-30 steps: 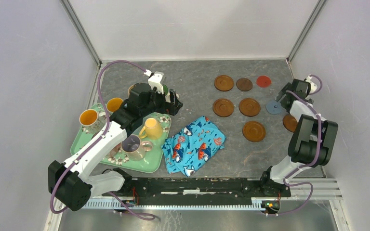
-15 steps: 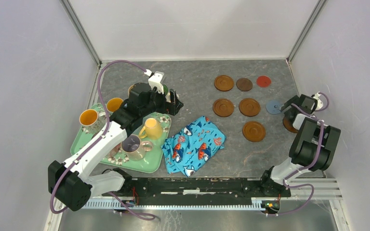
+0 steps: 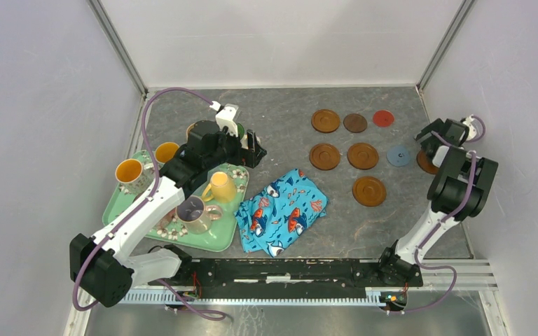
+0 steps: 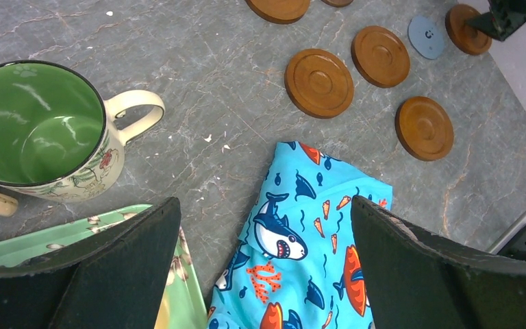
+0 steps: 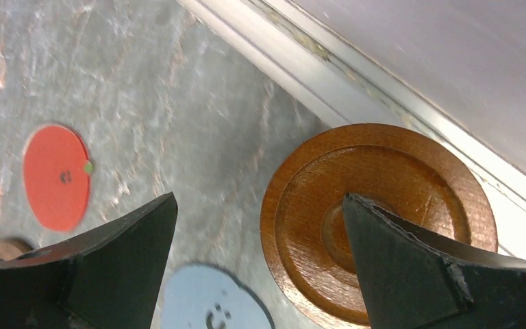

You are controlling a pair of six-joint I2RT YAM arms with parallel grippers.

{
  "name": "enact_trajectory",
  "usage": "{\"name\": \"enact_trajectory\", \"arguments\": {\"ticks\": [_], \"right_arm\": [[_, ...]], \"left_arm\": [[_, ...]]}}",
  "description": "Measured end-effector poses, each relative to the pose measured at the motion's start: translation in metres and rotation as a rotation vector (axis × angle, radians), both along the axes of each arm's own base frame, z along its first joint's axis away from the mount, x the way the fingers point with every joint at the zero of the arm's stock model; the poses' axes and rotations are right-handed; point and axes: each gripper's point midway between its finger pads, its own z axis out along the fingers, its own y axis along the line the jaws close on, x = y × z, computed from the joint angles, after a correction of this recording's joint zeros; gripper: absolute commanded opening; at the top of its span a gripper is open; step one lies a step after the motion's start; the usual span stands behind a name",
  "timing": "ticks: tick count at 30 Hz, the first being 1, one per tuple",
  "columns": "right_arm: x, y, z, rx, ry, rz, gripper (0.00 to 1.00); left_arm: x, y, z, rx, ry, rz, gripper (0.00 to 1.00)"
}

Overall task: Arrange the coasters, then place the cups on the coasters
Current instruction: Move the coaster to the corner of the board.

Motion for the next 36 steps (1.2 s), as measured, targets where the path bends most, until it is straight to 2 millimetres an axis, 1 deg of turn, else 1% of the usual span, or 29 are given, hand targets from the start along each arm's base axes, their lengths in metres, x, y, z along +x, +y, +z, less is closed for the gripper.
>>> {"name": "enact_trajectory", "arguments": {"ticks": [3,8,14,17,19,20,21,22,24,25,32,36], "right_arm": [[0.026,-0.008,0.001,-0.007,-0.009,0.023,0.98],[0.06,-0.011,0.002,-0.007,-0.015,0.061,0.98],[0.115,-0.002,0.005,0.003,-0.036,0.135,0.98],[0.14,0.006,0.006,0.001,-0.042,0.164,0.98],[0.154,0.008,0.007,0.001,-0.048,0.178,0.98],[0.165,0.008,0.018,-0.005,-0.072,0.188,0.98],[0.169,0.011,0.008,0.003,-0.061,0.197,0.98],[0.178,0.012,0.008,0.002,-0.07,0.207,0.98],[0.191,0.014,0.009,0.003,-0.089,0.224,0.98],[0.194,0.014,0.009,0.004,-0.097,0.229,0.98],[0.199,0.022,0.008,0.017,-0.125,0.246,0.98],[0.195,0.028,0.008,0.005,-0.138,0.248,0.98]], "left_arm": [[0.0,0.0,0.0,0.001,0.0,0.002,1.0],[0.001,0.001,-0.001,0.004,0.0,0.007,1.0],[0.002,0.004,-0.002,0.011,0.0,0.022,1.0],[0.002,0.004,-0.002,0.013,0.002,0.023,1.0],[0.002,0.004,-0.002,0.014,0.002,0.024,1.0],[0.002,0.004,-0.002,0.014,0.002,0.025,1.0],[0.002,0.004,-0.002,0.014,0.002,0.025,1.0],[0.002,0.004,-0.002,0.015,0.002,0.026,1.0],[0.002,0.005,-0.002,0.015,0.002,0.026,1.0],[0.002,0.005,-0.003,0.016,0.003,0.027,1.0],[0.002,0.006,-0.005,0.022,0.01,0.031,1.0],[0.002,0.006,-0.005,0.023,0.011,0.031,1.0]]}}
